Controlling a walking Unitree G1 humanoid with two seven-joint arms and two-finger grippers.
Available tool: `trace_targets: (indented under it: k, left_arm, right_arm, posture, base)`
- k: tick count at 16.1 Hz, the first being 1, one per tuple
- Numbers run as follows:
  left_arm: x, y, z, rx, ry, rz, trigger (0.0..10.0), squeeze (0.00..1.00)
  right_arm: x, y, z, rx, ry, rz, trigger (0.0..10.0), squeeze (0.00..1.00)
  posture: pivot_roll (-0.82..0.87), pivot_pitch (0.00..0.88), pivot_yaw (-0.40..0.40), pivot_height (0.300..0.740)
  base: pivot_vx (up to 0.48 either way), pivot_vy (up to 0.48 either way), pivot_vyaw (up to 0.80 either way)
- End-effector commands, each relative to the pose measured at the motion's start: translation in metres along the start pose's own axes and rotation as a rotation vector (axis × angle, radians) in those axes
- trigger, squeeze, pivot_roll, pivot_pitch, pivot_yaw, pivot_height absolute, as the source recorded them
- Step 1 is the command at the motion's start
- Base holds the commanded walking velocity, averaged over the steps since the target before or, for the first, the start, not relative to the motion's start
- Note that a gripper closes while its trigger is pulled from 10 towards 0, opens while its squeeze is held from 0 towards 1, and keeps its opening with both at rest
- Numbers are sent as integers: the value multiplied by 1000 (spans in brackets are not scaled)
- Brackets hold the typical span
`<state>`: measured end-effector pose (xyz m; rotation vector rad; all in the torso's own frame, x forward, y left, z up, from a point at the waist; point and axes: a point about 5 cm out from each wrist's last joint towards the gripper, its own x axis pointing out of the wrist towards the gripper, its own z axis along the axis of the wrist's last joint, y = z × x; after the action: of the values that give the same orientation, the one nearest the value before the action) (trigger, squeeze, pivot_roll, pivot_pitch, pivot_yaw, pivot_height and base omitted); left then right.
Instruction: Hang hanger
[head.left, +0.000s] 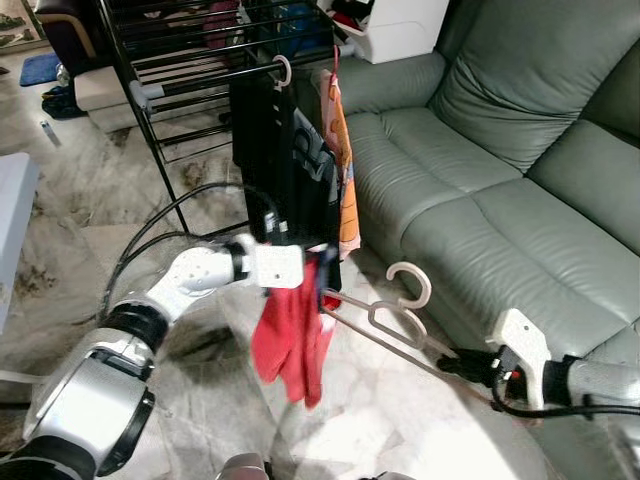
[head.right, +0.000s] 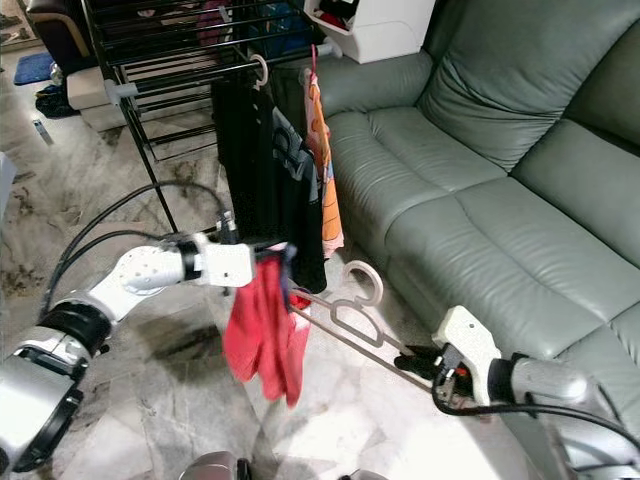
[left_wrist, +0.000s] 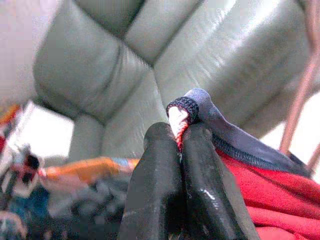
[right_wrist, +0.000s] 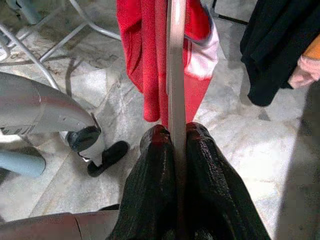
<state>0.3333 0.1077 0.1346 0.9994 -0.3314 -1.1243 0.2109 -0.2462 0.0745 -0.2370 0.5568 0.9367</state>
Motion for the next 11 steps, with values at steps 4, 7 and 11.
trace_targets:
  k: [4,7,11]
  left_arm:
    - [7,8,30,21,-166,17,10000,0]
    - [11,4,50,8,-250,-10,10000,0]
    - [18,-28,65,-89,-298,-94,10000,0]
  right_arm:
    - [12,-31,-12,89,26,-301,10000,0]
    - [18,-56,-12,296,-61,-535,10000,0]
    - [26,-85,24,573,-381,-739,10000,0]
  posture:
    - [-92,0,16,740]
    - [-85,0,13,740]
    - [-73,0,9,740]
  base:
    - [0,0,0]
    - [0,0,0]
    - [0,0,0]
